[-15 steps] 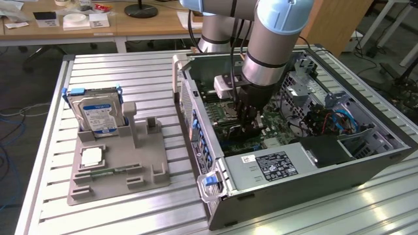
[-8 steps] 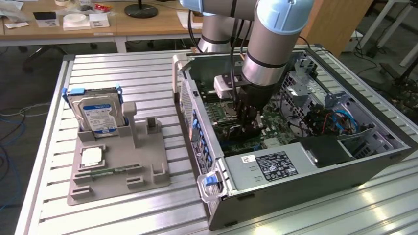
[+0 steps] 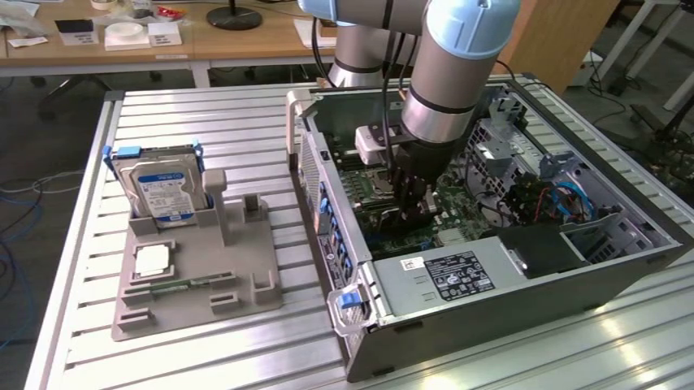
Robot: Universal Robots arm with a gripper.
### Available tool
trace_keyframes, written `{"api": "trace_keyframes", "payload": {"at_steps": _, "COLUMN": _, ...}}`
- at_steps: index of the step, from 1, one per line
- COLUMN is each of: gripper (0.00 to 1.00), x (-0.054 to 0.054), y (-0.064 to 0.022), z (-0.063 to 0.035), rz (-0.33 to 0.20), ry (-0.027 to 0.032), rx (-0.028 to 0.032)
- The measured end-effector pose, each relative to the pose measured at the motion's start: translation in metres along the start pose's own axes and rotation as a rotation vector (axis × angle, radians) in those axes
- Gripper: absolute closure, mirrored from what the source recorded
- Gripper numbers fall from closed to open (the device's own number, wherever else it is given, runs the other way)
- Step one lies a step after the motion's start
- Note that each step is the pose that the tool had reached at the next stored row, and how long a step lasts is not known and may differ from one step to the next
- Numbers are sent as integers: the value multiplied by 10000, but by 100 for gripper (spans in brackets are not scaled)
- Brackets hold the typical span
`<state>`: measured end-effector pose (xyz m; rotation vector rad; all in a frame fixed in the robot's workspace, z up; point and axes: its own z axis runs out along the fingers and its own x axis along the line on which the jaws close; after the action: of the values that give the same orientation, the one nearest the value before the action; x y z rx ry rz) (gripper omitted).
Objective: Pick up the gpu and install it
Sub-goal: 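Insert the gpu into the slot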
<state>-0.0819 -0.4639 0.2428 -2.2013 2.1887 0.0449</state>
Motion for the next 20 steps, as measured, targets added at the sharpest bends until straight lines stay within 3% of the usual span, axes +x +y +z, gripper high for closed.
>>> {"api": "trace_keyframes", "payload": {"at_steps": 17, "gripper": 73, "x": 0, "y": 0, "z": 0, "rz": 0, "ry": -1, "rx": 0}}
{"api": "trace_keyframes", "payload": {"at_steps": 19, "gripper": 73, "x": -2, "y": 3, "z": 6, "rz": 6, "ry": -18, "rx": 3}}
{"api": "trace_keyframes", "payload": {"at_steps": 20, "gripper": 67, "x": -2, "y": 2, "z": 6, "rz": 6, "ry": -14, "rx": 7}}
